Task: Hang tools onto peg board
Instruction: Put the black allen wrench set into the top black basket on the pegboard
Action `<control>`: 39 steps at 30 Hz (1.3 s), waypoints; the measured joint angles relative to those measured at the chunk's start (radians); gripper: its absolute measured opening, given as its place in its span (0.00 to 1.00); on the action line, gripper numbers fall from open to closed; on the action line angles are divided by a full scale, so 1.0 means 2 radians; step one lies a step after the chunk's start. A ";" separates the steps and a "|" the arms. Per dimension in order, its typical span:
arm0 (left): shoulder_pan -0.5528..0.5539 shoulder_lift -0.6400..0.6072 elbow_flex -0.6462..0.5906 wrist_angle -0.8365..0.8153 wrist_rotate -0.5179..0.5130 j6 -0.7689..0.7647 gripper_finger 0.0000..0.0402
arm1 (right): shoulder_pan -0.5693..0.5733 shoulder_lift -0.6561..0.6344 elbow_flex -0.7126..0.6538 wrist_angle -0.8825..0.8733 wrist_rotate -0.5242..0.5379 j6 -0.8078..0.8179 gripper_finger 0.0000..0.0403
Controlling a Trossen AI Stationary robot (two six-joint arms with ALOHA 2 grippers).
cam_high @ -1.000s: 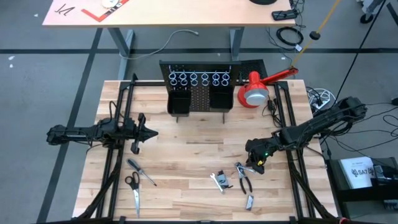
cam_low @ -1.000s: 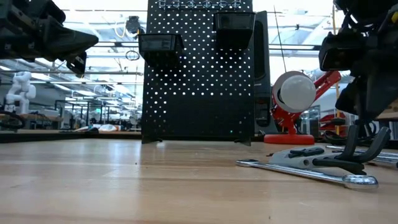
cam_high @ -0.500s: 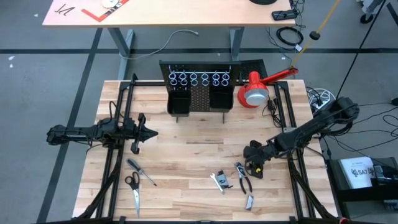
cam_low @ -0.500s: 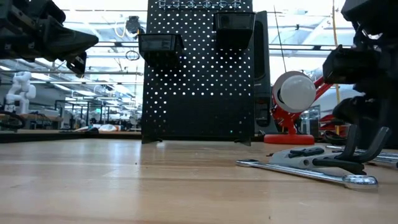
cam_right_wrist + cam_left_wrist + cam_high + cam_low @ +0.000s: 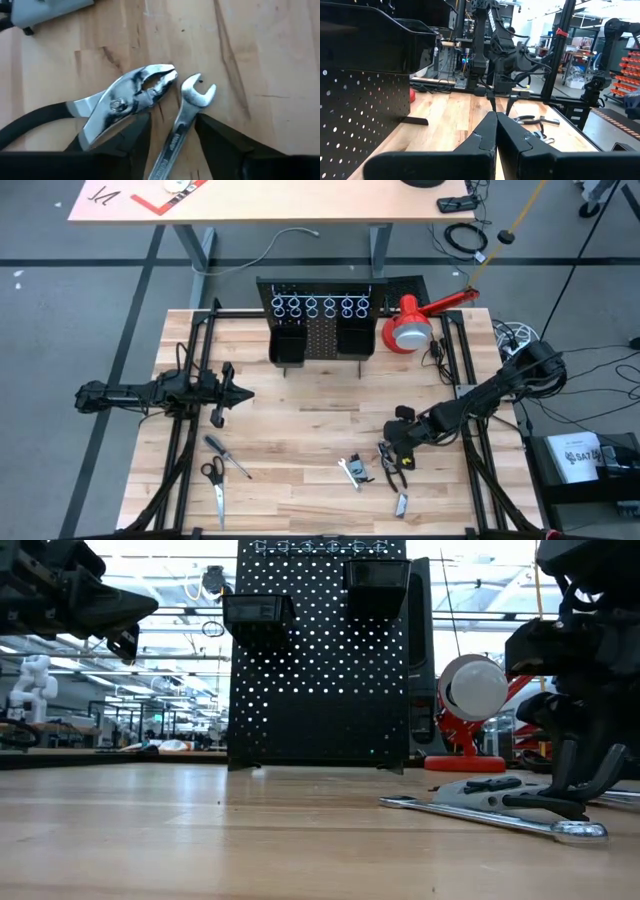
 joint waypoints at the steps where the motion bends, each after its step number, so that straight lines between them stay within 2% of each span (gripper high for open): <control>1: 0.000 0.000 0.000 0.000 0.000 0.000 0.03 | 0.000 0.000 0.001 -0.002 0.004 -0.001 0.33; 7: 0.000 0.000 0.000 -0.001 0.000 -0.003 0.03 | -0.002 0.000 0.003 -0.015 0.012 0.024 0.07; 9: 0.000 0.000 0.000 -0.005 0.000 -0.003 0.03 | -0.003 0.000 0.004 -0.027 0.016 0.034 0.02; 15: 0.000 0.000 0.000 -0.022 0.000 -0.004 0.03 | -0.003 0.002 0.004 -0.029 0.039 0.047 0.00; 23: 0.000 0.000 0.000 -0.018 -0.001 -0.004 0.03 | -0.003 0.006 0.055 -0.027 0.073 -0.023 0.00; 26: 0.000 0.000 0.000 -0.018 -0.002 -0.005 0.03 | -0.003 0.005 0.079 -0.027 0.072 -0.021 0.04; 29: 0.000 0.000 0.000 -0.018 -0.003 -0.015 0.03 | -0.003 0.005 0.104 -0.029 0.051 0.000 0.12; 35: 0.000 0.000 0.000 -0.018 -0.003 -0.016 0.03 | 0.012 0.004 0.126 -0.039 -0.039 0.070 0.35; 39: 0.000 0.000 0.000 -0.017 -0.003 -0.016 0.03 | 0.029 0.016 0.126 -0.083 -0.039 0.153 0.41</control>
